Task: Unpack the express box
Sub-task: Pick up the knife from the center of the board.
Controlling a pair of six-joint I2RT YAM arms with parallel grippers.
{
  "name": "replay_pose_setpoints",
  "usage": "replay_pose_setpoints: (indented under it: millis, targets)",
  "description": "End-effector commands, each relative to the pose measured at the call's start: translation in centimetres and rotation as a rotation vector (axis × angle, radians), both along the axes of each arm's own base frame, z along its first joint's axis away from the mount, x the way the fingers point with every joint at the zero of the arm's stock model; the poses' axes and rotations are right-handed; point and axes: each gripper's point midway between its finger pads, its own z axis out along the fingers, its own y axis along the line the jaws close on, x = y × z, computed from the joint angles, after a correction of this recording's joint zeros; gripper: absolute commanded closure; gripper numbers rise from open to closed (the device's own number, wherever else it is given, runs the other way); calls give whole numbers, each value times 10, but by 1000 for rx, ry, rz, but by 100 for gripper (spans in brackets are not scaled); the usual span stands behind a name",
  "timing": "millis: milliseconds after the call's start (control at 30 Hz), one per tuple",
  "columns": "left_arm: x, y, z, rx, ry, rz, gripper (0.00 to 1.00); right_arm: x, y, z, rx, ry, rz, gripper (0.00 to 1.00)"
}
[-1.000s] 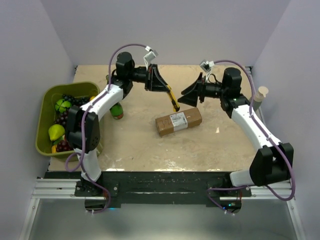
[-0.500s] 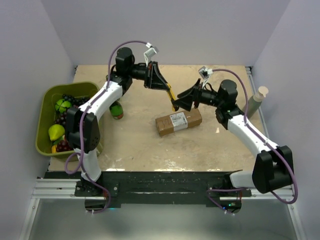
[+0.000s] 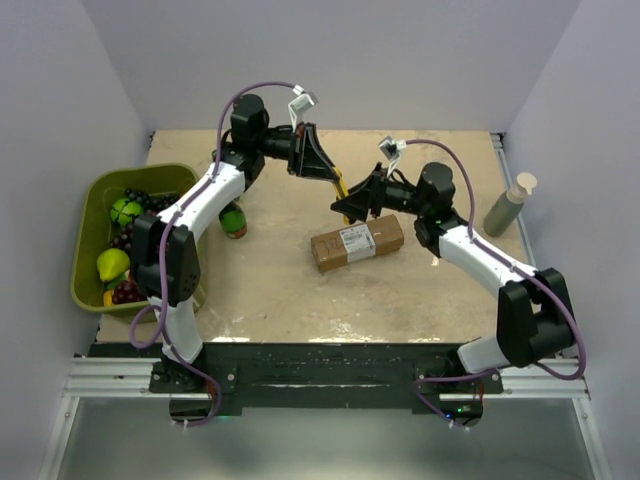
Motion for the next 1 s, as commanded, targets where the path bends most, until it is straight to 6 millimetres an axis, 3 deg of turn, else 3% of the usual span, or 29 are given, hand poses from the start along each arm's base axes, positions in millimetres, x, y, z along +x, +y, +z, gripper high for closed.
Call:
replay_pose_setpoints:
  millis: [0, 167, 233, 400, 433, 467, 500, 533, 567, 600, 633, 667, 733, 767, 800, 867, 900, 967]
  targets:
    - [2, 2, 26, -27, -34, 25, 100, 1, 5, 31, 50, -96, 14, 41]
    - [10, 3, 24, -26, -18, 40, 100, 5, 5, 26, 61, -78, 0, 56]
    - [12, 3, 21, -24, -14, 43, 100, 3, 6, 27, 59, -84, 15, 68]
    - [17, 2, 13, -24, -14, 67, 100, 0, 6, 21, 6, -84, 44, 86]
    - [19, 3, 11, -25, -31, 80, 93, 1, 5, 26, -26, -163, 54, 92]
    - [23, 5, 9, -28, -54, 100, 76, -2, 2, 16, -75, -128, 63, 95]
    - [29, 9, 0, -26, -99, 127, 47, -5, -1, 19, -103, -160, 66, 99]
    - [36, 13, 2, -23, -129, 179, 28, 0, -6, 28, -147, -272, 59, 100]
    - [45, 24, 0, -16, -153, 217, 1, -6, -12, 16, -202, -220, 77, 100]
    - [51, 31, -3, -5, -192, 241, 0, -4, -15, 29, -225, -273, 79, 100]
    - [54, 38, 2, -6, -216, 259, 0, -1, -22, 24, -285, -346, 88, 100]
    - [59, 50, 4, 4, -217, 286, 0, -8, -30, 7, -346, -276, 104, 100]
    - [60, 59, 20, 15, -378, 307, 0, 1, -42, 2, -447, -369, 113, 100]
    - [50, 64, 3, 101, -299, 308, 0, -7, -51, -16, -524, -307, 133, 100]
    - [60, 66, 16, 132, -589, 322, 0, -5, -54, -13, -557, -345, 144, 100]
    - [43, 63, 8, 216, -683, 275, 0, -4, -63, -26, -649, -379, 186, 100]
    - [46, 64, 7, 240, -803, 269, 0, 3, -66, -21, -676, -407, 174, 100]
    - [37, 59, 18, 219, -905, 259, 0, 3, -70, -31, -724, -390, 205, 100]
